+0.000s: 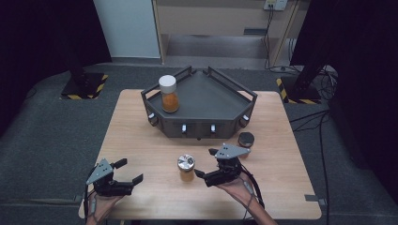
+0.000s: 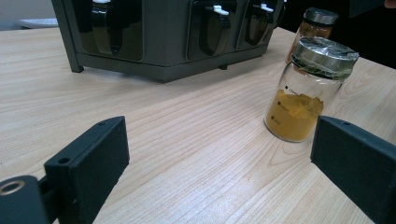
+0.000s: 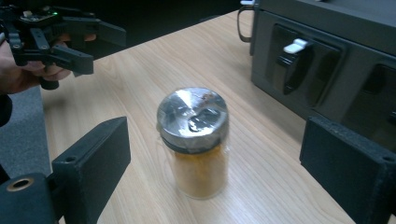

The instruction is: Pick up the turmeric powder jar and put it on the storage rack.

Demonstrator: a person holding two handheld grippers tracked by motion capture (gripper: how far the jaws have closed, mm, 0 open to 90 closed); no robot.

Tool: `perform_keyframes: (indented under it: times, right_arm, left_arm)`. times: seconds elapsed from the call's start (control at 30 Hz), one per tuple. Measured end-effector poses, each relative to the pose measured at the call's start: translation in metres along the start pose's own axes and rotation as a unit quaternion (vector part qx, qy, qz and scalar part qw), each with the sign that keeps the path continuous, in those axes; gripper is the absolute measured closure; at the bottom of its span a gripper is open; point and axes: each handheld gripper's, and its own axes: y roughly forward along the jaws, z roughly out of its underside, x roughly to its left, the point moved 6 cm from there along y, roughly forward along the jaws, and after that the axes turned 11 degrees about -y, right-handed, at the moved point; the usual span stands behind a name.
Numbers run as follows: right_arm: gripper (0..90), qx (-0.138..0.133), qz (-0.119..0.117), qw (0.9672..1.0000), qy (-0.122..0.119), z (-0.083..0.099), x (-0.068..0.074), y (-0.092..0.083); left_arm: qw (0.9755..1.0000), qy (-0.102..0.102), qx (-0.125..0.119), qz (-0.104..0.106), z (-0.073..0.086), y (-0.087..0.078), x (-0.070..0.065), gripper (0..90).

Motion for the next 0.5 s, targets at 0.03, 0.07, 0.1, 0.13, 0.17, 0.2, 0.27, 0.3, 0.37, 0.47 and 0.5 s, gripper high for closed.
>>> perform_keyframes:
  times: [0.03,0.07,0.1,0.13,0.17,0.2,0.27,0.3,0.37,0.47,0.5]
  right_arm:
    - [8.8,0.002,-0.002,1.0,-0.002,-0.001,0.001,0.002]
    - [8.8,0.004,-0.003,1.0,-0.004,-0.002,0.001,0.004]
    - [8.8,0.004,-0.005,1.0,-0.004,-0.002,0.002,0.007]
    - [8.9,0.006,-0.006,1.0,-0.003,-0.003,0.002,0.009]
    - [8.9,0.007,-0.007,0.9999,-0.003,-0.003,0.002,0.011]
    - [8.9,0.007,-0.007,0.9999,-0.003,-0.003,0.002,0.011]
    - [8.9,0.009,-0.008,0.9999,0.003,-0.003,0.002,0.018]
    - [9.0,0.009,-0.008,0.9999,0.005,-0.003,0.002,0.02]
    - [9.2,0.01,-0.008,0.9999,0.006,-0.004,0.002,0.024]
    - [9.4,0.012,-0.009,0.9998,0.01,-0.003,0.002,0.029]
    - [9.4,0.012,-0.009,0.9998,0.009,-0.003,0.002,0.031]
  left_arm:
    - [1.0,0.0,0.0,0.0,0.0,0.0,0.0,3.4]
    - [1.0,0.0,0.0,0.0,0.0,0.0,0.0,3.4]
    - [1.0,0.0,0.0,0.0,0.0,0.0,0.0,3.4]
    - [1.0,0.0,0.0,0.0,0.0,0.0,0.0,3.4]
    - [1.0,0.0,0.0,0.0,0.0,0.0,0.0,3.4]
    - [1.0,0.0,0.0,0.0,0.0,0.0,0.0,3.4]
    - [1.0,0.0,0.0,0.0,0.0,0.0,0.0,3.4]
    - [1.0,0.0,0.0,0.0,0.0,0.0,0.0,3.4]
    - [1.0,-0.001,0.0,0.0,0.0,0.0,0.0,3.4]
    - [1.0,0.001,0.001,0.0,0.0,0.0,0.0,3.5]
    - [1.0,0.0,0.0,0.0,0.0,0.0,0.0,3.5]
